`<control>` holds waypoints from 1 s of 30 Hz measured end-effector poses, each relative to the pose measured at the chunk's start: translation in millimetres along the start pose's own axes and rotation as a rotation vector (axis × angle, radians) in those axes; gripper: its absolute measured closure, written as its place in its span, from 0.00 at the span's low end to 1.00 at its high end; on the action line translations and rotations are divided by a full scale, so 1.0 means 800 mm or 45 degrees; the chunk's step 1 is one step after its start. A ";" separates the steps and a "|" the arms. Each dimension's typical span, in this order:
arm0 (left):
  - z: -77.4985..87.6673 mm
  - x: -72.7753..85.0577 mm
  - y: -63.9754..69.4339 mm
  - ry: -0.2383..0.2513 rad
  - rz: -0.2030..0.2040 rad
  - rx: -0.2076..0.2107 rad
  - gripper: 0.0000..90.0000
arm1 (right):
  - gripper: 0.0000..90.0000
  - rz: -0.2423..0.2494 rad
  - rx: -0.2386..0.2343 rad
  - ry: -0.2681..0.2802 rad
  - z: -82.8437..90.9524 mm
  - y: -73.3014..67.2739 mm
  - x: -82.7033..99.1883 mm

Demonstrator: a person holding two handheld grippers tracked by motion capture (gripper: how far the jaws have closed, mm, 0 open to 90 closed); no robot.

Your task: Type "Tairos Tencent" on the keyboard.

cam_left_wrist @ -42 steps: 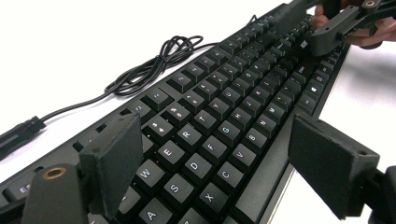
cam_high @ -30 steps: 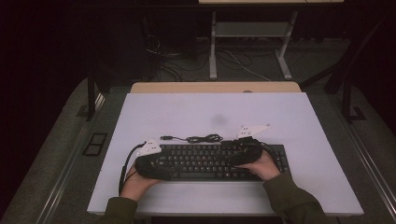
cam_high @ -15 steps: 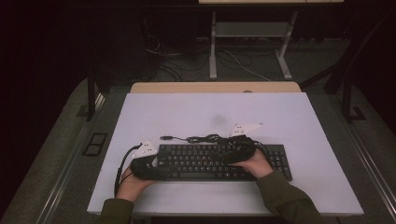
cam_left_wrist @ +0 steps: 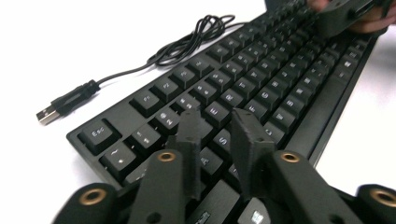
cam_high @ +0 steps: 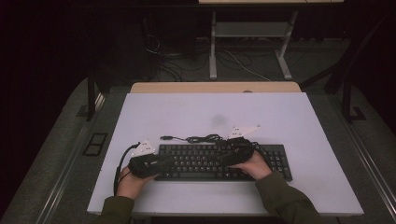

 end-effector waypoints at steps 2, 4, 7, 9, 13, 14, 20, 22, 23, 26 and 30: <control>-0.001 0.001 -0.001 -0.011 0.003 0.004 0.87 | 0.30 -0.003 0.000 0.003 0.000 0.000 0.000; -0.002 0.001 -0.002 -0.020 0.003 -0.001 0.91 | 0.30 -0.003 0.001 0.003 0.000 0.000 0.000; -0.002 0.001 -0.003 -0.029 0.002 -0.005 0.96 | 0.30 -0.005 0.004 0.002 -0.001 0.000 0.001; -0.003 0.001 -0.003 -0.034 0.007 -0.004 0.98 | 0.29 -0.004 0.005 -0.001 -0.001 0.000 0.001; -0.005 0.000 -0.002 -0.038 0.003 -0.002 0.99 | 0.29 -0.009 0.009 -0.002 -0.001 0.000 0.001; -0.005 0.000 -0.002 -0.044 0.002 -0.004 0.99 | 0.29 -0.005 0.010 0.000 -0.001 0.000 0.001; -0.009 0.000 -0.001 -0.057 -0.002 -0.005 0.99 | 0.29 -0.006 0.009 0.004 -0.002 -0.001 0.001; -0.010 0.000 -0.001 -0.060 -0.007 -0.007 0.99 | 0.29 -0.008 0.011 0.003 -0.002 -0.001 0.001; -0.010 0.000 -0.001 -0.071 -0.014 -0.008 0.99 | 0.29 -0.008 0.012 0.002 -0.001 -0.001 0.000; -0.012 0.000 -0.001 -0.058 0.000 -0.003 0.99 | 0.29 -0.004 0.014 0.001 -0.001 0.000 0.000; -0.015 0.002 -0.002 -0.068 0.001 0.002 0.99 | 0.29 -0.003 0.014 0.002 -0.002 0.000 -0.001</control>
Point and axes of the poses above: each handheld gripper's, and its own axes: z roughly backward along the jaws, x roughly out of its underside, y roughly to its right, the point moved 3 cm from there along -z, roughly forward along the jaws, and after that the axes turned 13 degrees about -y, right-handed, at the moved point
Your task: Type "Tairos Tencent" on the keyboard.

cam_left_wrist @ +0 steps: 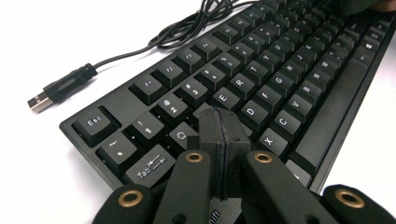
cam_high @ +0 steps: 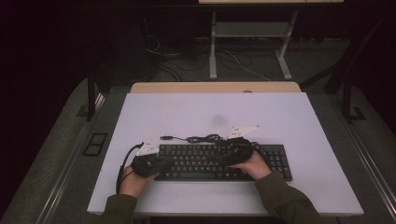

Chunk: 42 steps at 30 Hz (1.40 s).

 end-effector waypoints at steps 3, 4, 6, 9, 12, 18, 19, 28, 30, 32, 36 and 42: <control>0.000 -0.001 0.001 -0.007 -0.006 -0.006 0.99 | 0.29 0.003 -0.001 0.000 0.000 0.000 -0.001; 0.000 -0.001 0.001 -0.006 -0.006 -0.009 0.99 | 0.29 0.002 -0.001 0.001 0.000 0.000 -0.001; 0.001 -0.001 0.002 -0.007 -0.008 -0.012 0.99 | 0.29 0.003 -0.001 0.001 0.000 0.000 -0.001; 0.002 -0.002 0.002 0.001 -0.008 -0.014 0.99 | 0.29 0.003 -0.003 0.004 0.000 0.000 -0.002; 0.003 -0.002 0.002 0.010 -0.003 -0.008 0.99 | 0.29 0.002 -0.002 0.004 0.000 -0.001 -0.002; 0.006 -0.003 0.003 0.021 0.002 -0.002 0.98 | 0.29 -0.001 0.002 0.007 0.001 0.000 -0.002; 0.007 -0.004 0.003 0.030 0.008 -0.001 0.97 | 0.30 -0.001 0.001 0.008 0.001 0.000 -0.002; 0.010 -0.005 0.004 0.055 0.015 0.016 0.83 | 0.30 0.005 0.016 -0.012 -0.003 -0.002 -0.001; 0.011 -0.005 0.004 0.053 0.014 0.017 0.79 | 0.30 0.003 0.024 -0.010 -0.002 -0.001 -0.001; 0.010 -0.005 0.005 0.053 0.016 0.014 0.75 | 0.30 0.001 0.029 -0.013 -0.001 -0.001 0.000; 0.011 -0.008 0.008 0.064 0.011 0.015 0.68 | 0.31 -0.003 0.033 -0.008 0.001 0.001 -0.001; 0.009 -0.010 0.012 0.085 0.011 0.035 0.57 | 0.36 0.001 0.034 -0.002 0.003 0.000 -0.001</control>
Point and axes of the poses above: each handheld gripper's, and its own axes: z roughly backward along the jaws, x roughly out of its underside, y roughly to its right, the point moved 3 cm from there along -z, roughly forward along the jaws, and after that the axes turned 13 degrees about -y, right-handed, at the moved point
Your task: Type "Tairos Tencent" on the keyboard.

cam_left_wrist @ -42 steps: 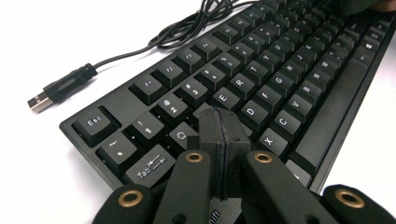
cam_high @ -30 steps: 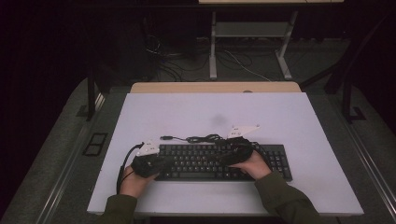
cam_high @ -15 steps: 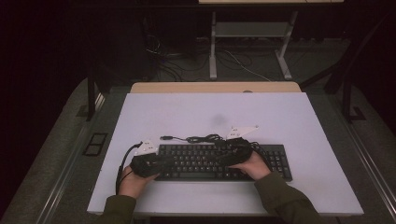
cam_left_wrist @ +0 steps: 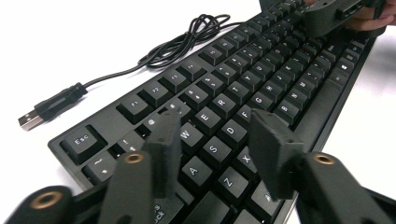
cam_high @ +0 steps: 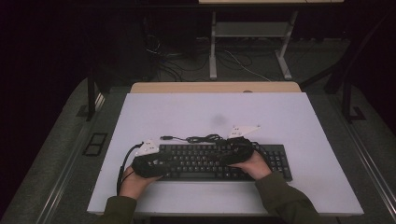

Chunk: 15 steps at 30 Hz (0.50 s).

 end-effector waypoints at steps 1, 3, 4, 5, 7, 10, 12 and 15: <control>0.000 -0.001 0.000 0.005 -0.001 0.002 0.55 | 0.37 0.001 0.003 0.000 0.000 0.000 0.000; 0.000 -0.002 0.001 0.013 -0.006 0.008 0.50 | 0.41 0.003 -0.002 0.000 0.001 -0.001 0.000; 0.000 -0.002 0.002 0.018 -0.003 0.007 0.49 | 0.41 0.002 -0.004 0.003 0.000 -0.001 -0.001; 0.000 -0.002 0.002 0.021 -0.004 0.008 0.47 | 0.42 0.003 -0.006 0.004 0.000 -0.002 -0.001; 0.000 -0.003 0.003 0.027 -0.003 0.011 0.43 | 0.45 0.005 -0.014 0.001 0.000 -0.002 -0.001; -0.002 -0.003 0.004 0.031 -0.003 0.016 0.38 | 0.49 0.006 -0.027 -0.010 -0.001 -0.004 -0.001; -0.003 -0.004 0.005 0.032 -0.002 0.013 0.34 | 0.55 0.007 -0.022 -0.019 -0.002 -0.005 -0.001; -0.004 -0.005 0.006 0.039 -0.004 0.007 0.28 | 0.65 0.003 -0.019 -0.030 -0.003 -0.006 -0.001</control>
Point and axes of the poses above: each handheld gripper's, and its own axes: z roughly backward along the jaws, x roughly out of its underside, y roughly to its right, the point moved 3 cm from there along -z, roughly forward along the jaws, and after that the axes turned 13 degrees about -y, right-handed, at the moved point
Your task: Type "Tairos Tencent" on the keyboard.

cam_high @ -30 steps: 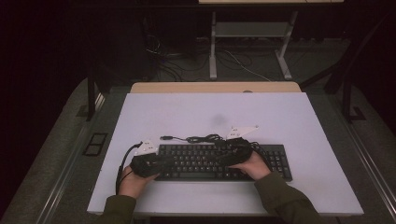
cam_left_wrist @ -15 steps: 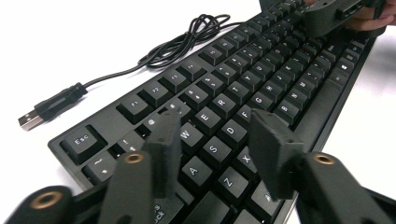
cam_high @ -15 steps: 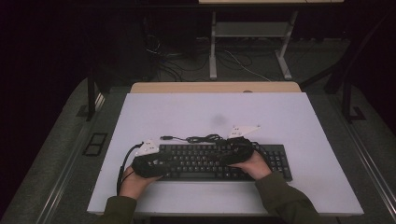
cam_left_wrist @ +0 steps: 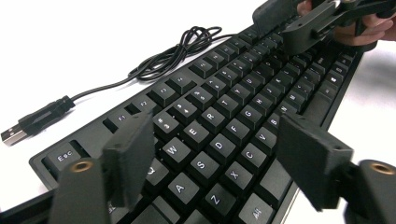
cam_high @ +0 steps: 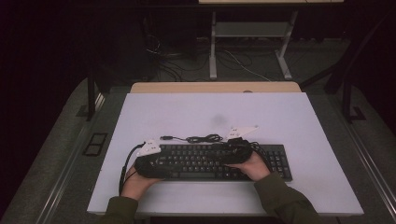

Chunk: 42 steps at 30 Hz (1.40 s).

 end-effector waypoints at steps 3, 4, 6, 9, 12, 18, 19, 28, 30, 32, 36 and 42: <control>0.000 0.000 0.001 0.003 -0.002 -0.003 0.25 | 0.75 -0.004 0.001 -0.002 -0.001 -0.001 -0.001; 0.000 -0.001 0.001 0.004 -0.002 -0.004 0.24 | 0.77 -0.005 0.001 -0.002 -0.001 -0.001 -0.001; 0.000 -0.001 0.001 0.004 0.000 -0.012 0.21 | 0.84 0.000 0.000 -0.001 0.000 -0.002 0.000; 0.001 -0.002 0.002 0.007 -0.001 -0.020 0.17 | 0.92 0.011 -0.001 -0.010 -0.001 -0.003 0.000; 0.001 -0.004 0.003 0.021 -0.011 -0.020 0.15 | 0.98 0.014 -0.003 -0.018 -0.002 -0.004 0.000; -0.001 -0.005 0.006 0.024 -0.018 -0.015 0.07 | 0.99 0.034 -0.016 -0.057 -0.007 -0.007 0.001; -0.001 -0.005 0.006 0.023 -0.022 -0.014 0.06 | 0.99 0.038 -0.013 -0.058 -0.008 -0.007 0.001; -0.004 -0.006 0.008 0.015 -0.019 -0.005 0.00 | 0.99 0.027 0.007 -0.107 -0.016 -0.005 0.003; -0.004 -0.006 0.007 0.015 -0.018 -0.006 0.00 | 0.99 0.029 0.014 -0.118 -0.017 -0.005 0.004; -0.005 -0.006 0.008 0.011 -0.018 -0.005 0.00 | 0.99 0.027 0.023 -0.131 -0.018 -0.005 0.005; -0.005 -0.006 0.009 0.007 -0.023 -0.004 0.00 | 0.99 0.028 0.029 -0.140 -0.020 -0.005 0.005; -0.006 -0.005 0.010 0.000 -0.026 0.001 0.00 | 0.99 0.026 0.033 -0.157 -0.021 -0.006 0.005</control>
Point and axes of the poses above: each handheld gripper's, and its own axes: z roughly backward along the jaws, x roughly out of its underside, y roughly to its right, the point moved 3 cm from there along -z, roughly forward along the jaws, and after that the axes turned 13 degrees about -y, right-handed, at the moved point
